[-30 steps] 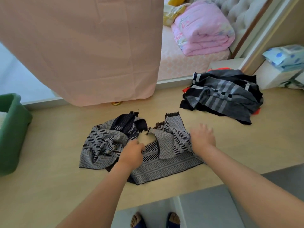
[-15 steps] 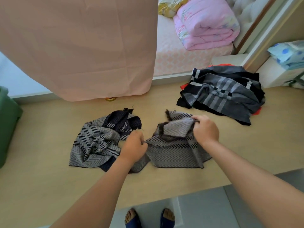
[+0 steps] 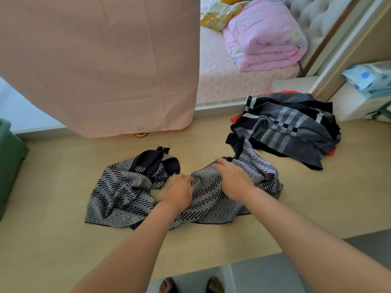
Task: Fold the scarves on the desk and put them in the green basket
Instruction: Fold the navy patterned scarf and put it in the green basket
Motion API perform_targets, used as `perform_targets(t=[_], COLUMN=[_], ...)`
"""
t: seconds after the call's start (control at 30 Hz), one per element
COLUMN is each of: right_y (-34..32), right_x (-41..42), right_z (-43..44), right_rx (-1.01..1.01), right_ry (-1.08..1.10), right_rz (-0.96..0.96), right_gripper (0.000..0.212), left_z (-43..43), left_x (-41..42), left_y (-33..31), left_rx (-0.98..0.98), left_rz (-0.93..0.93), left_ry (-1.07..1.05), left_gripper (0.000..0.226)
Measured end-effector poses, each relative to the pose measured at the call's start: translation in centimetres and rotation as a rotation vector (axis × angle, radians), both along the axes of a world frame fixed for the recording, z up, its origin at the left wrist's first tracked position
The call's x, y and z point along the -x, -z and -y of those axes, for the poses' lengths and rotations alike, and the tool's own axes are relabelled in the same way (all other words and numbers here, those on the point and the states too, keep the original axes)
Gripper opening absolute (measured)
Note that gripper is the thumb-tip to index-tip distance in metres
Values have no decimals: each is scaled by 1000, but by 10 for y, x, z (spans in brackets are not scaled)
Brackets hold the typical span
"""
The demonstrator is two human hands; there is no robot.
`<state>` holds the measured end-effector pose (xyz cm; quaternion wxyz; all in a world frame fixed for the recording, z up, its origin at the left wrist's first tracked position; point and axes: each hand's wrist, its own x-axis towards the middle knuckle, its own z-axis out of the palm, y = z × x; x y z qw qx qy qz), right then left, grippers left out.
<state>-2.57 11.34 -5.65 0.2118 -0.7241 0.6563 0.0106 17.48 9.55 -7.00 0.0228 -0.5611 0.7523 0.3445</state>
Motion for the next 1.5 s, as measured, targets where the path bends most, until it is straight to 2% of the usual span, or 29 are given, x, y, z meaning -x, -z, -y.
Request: perform_targets(t=[0.07,0.1,0.17,0.23,0.3,0.33,0.4,0.47,0.5,0.53,0.6,0.7,0.77,0.83,0.93,1.0,1.07,1.13,1.2,1.27,1.37,1.43,1.5], right_y=[5,6,8,8,10,13,25,34,36,37,37,23,7,-7,-20,-24,-27,-31,-26,-12,10,23,30], right_x=[-6,-6,-5,-2,1,2,1,-6,-10,-14,-15,-4,6,15,24,27,25,19,15,18,26,28,28], right_z=[2,2,1,-1,0,1,4,7,7,7,8,11,14,18,28,35,41,42,38,30,6,-11,-21], right_rx=[-151,-209,-223,-138,-51,0,49,-33,-77,-99,-82,1,33,64,141,190,223,182,112,57,-60,-186,-244], right_ry=[-59,-92,-122,-75,-62,-77,-116,-160,-186,-203,-200,-15,107,167,233,288,308,269,189,127,57,-26,-101], right_rz=[-77,-151,-313,-406,-437,-413,-285,-172,-176,-205,-217,79,258,311,308,334,431,510,462,362,251,151,63], right_gripper=[72,65,41,25,17,15,29,49,51,47,28,14,10,11,7,9,30,64,79,67,33,42,55], left_z=[4,5,8,11,13,14,16,15,15,16,15,19,22,30,53,70,85,92,86,70,43,26,12], left_x=[0,0,-1,-2,-1,0,1,3,3,2,3,9,13,15,11,6,6,9,14,18,20,19,15], left_y=[9,13,15,17,16,16,19,25,28,30,32,25,11,-3,-30,-42,-51,-54,-49,-32,0,16,25], left_rx=[-48,-67,-102,-117,-139,-143,-131,-99,-90,-101,-133,-158,-259,-298,-82,158,337,366,299,252,160,101,75], left_rz=[51,66,93,81,50,36,-5,17,28,26,-2,-41,-116,-115,64,118,89,-41,-107,-31,11,76,180], left_ry=[-11,2,29,53,68,60,30,49,53,41,20,77,97,100,107,-27,-204,-323,-322,-200,-4,121,186], left_gripper=[40,39,30,9,38,50,52,37,22,10,27,58,46,11,26,25,20,30,55,61,37,29,41])
